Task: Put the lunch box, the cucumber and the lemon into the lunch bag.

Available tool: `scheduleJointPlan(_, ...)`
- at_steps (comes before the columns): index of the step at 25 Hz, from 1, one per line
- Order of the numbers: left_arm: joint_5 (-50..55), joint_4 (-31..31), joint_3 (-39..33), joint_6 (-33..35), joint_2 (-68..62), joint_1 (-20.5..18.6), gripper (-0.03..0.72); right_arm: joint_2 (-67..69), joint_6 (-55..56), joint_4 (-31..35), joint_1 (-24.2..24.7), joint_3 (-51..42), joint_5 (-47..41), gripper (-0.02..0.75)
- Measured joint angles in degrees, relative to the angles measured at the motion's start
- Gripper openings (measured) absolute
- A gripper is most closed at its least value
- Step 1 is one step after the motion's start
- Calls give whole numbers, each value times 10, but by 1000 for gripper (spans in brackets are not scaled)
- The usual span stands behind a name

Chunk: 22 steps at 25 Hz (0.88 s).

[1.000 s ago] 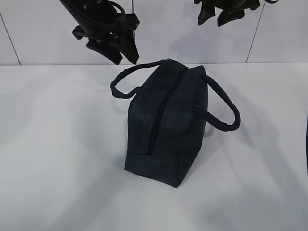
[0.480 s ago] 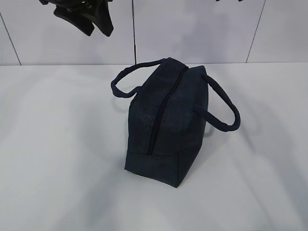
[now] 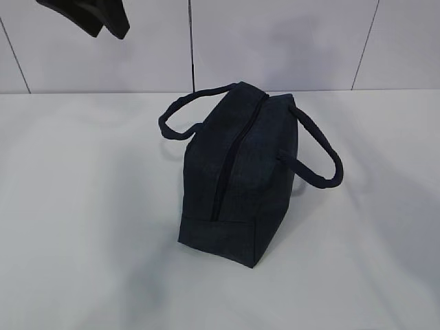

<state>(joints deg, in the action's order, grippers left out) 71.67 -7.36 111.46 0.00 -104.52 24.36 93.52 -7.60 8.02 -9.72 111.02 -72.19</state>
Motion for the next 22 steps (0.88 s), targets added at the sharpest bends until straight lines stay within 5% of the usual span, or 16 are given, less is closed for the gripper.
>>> scheduleJointPlan(22, 2, 30, -227, 0, 283, 0, 298, -485, -39, 12, 0, -501, 45, 441)
